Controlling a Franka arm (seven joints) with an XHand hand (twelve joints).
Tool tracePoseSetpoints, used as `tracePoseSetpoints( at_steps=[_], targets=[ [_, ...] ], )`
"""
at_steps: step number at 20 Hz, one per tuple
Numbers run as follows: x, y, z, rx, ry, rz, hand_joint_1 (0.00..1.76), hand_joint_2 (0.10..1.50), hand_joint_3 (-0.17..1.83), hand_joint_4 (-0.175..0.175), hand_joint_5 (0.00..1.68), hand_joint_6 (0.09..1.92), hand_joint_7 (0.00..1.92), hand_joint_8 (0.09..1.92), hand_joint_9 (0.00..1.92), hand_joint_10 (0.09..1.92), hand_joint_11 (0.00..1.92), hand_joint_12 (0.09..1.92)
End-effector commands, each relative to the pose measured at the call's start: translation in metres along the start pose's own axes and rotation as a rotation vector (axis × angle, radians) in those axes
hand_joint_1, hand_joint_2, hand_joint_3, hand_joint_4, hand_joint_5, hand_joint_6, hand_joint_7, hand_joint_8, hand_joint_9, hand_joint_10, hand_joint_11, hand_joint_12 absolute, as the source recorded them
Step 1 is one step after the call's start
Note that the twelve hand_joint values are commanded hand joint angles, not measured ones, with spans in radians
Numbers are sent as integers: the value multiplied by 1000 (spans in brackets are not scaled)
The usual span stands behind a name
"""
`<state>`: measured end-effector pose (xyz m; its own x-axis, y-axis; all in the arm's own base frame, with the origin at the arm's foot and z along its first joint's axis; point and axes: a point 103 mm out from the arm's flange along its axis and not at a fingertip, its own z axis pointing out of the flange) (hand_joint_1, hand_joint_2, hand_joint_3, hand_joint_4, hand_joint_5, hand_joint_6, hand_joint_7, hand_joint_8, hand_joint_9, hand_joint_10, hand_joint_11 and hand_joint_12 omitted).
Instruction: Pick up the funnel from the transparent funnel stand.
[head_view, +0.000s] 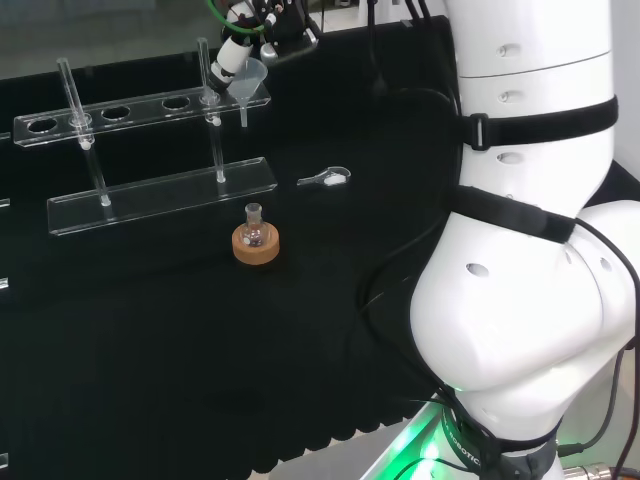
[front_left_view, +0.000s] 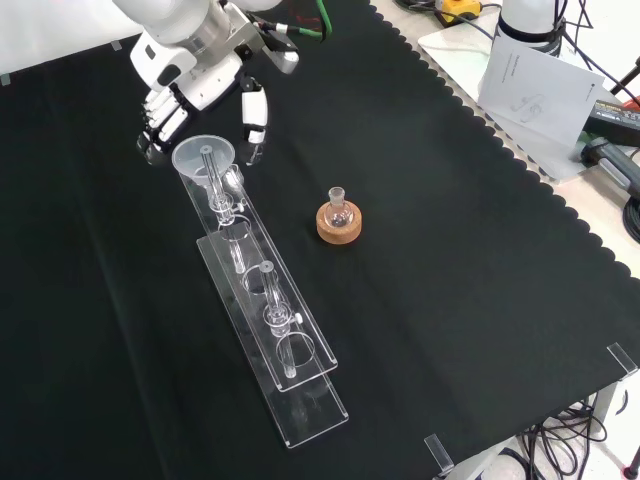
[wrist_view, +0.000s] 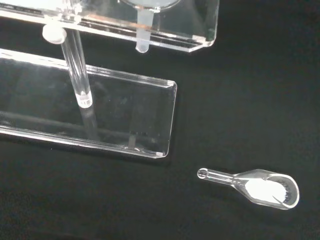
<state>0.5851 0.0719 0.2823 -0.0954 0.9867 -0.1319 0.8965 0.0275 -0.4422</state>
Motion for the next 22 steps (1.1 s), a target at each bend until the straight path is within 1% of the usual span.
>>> tracePoseSetpoints(
  at_steps=[1,6,11,14,15,17,20,22],
  targets=[
    [1,6,8,25,0,-18,510,733,246,-20,55,87,0,334,100,807,191,1520],
    [-2,12,10,39,-8,-9,516,731,247,-16,40,87,0,315,87,816,206,1519],
    [-1,17,16,71,-21,4,538,730,247,-13,28,87,0,303,78,823,212,1518],
    [-1,19,20,94,-17,14,547,731,248,-12,27,87,0,301,76,826,214,1519],
    [-2,19,20,93,-19,16,548,732,249,-12,27,87,0,304,80,829,218,1519],
    [-2,18,21,79,-20,19,552,740,256,-11,33,87,0,382,133,815,242,1516],
    [-1,17,19,65,-28,26,560,751,278,-13,93,87,90,576,333,735,279,1504],
    [-1,16,17,40,-36,29,560,765,294,-16,150,87,156,645,429,700,296,1492]
  ],
)
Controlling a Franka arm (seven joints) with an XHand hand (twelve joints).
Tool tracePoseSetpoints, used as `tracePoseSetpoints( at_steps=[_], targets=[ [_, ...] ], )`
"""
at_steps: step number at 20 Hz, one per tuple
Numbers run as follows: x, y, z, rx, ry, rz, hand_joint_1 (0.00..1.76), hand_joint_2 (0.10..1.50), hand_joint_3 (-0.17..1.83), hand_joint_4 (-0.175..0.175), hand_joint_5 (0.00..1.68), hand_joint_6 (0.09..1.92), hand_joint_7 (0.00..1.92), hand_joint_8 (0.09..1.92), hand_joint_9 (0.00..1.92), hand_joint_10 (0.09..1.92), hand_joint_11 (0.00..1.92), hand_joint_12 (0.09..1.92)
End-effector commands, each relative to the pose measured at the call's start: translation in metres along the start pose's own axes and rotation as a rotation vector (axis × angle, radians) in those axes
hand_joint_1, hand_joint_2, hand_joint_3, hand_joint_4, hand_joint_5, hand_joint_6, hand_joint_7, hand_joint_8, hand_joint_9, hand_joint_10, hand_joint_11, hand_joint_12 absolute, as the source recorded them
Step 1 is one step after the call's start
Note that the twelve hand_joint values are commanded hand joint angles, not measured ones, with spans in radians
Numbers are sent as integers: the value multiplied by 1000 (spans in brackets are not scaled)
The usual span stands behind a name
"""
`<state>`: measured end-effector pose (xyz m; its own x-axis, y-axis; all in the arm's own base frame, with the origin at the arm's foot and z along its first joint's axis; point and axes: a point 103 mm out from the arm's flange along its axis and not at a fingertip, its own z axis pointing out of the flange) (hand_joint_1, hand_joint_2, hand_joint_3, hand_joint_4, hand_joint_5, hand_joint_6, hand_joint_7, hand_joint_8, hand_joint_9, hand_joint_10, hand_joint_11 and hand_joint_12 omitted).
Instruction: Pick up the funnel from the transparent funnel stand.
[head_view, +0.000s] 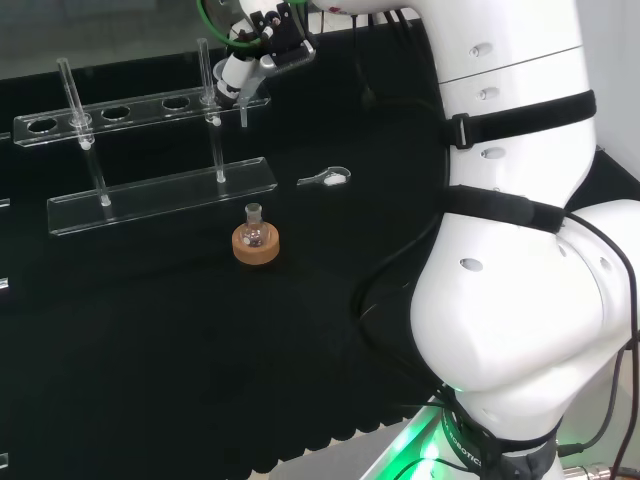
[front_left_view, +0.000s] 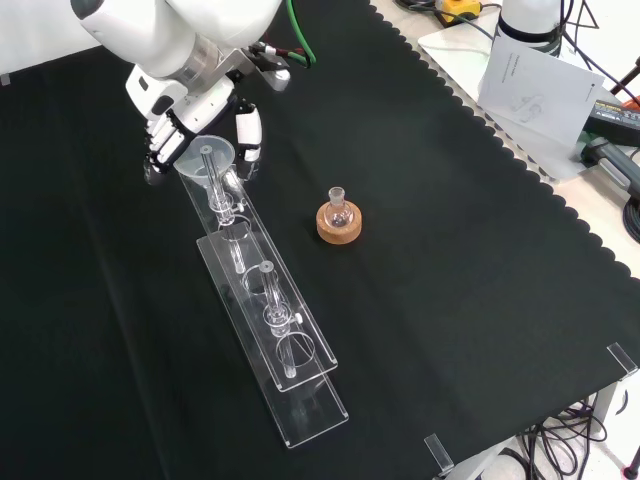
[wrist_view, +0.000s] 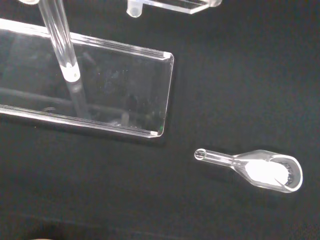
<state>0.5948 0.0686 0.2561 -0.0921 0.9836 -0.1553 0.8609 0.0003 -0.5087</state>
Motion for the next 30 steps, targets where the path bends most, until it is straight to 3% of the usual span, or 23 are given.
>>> tracePoseSetpoints(
  at_steps=[1,11,17,22,30],
  targets=[
    [0,-6,-4,-61,-26,20,561,773,304,-18,187,87,196,666,475,680,307,1482],
    [8,-22,-31,-223,-120,33,653,819,381,-29,394,87,486,721,756,591,407,1354],
    [5,-48,-53,-314,-127,45,699,823,420,-27,494,87,592,715,863,576,459,1315],
    [-1,-79,-68,-347,-131,70,723,824,444,-14,716,132,689,705,926,559,489,1298],
    [-7,-137,-68,-374,-80,108,731,820,462,-14,759,171,731,690,967,541,511,1279]
  ],
)
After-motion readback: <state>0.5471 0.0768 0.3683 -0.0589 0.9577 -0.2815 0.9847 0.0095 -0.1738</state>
